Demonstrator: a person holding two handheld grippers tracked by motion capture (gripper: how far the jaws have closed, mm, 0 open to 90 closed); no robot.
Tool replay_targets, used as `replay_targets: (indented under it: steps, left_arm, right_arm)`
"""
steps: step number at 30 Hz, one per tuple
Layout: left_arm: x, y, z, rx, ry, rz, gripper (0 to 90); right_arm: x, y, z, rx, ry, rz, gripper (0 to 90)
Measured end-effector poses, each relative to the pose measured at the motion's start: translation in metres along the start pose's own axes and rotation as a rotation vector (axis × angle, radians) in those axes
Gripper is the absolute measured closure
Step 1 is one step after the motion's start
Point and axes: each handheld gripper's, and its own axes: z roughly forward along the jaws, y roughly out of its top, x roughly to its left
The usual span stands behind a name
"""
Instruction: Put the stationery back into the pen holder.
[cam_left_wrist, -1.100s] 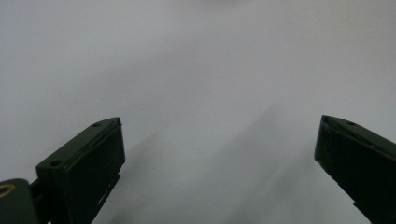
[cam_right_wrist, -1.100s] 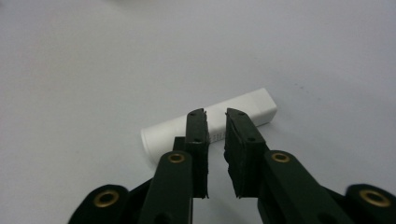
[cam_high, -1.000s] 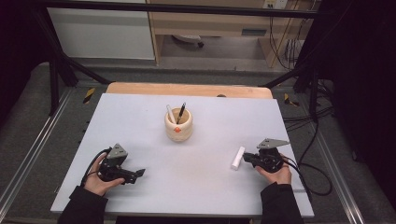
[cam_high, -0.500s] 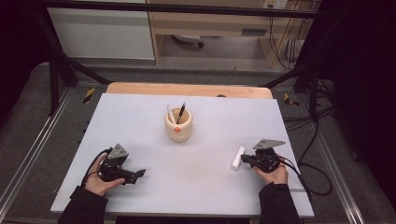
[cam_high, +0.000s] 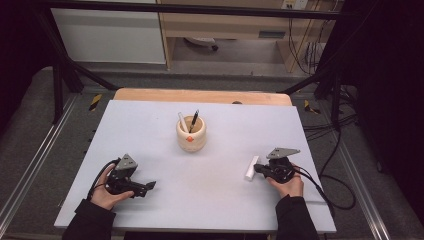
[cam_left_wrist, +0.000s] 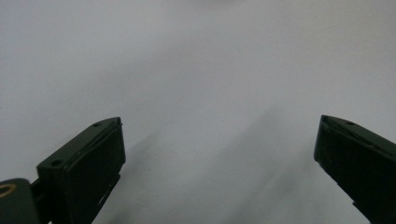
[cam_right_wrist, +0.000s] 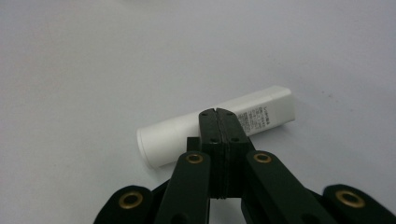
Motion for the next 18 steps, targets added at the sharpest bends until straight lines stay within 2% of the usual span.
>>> replay_targets:
  steps: [18]
  left_arm:
    - [0.001,0.0,0.0,-0.001,0.002,-0.007,2.2]
  right_arm:
    - [0.01,0.015,0.017,-0.022,0.016,-0.046,90.0]
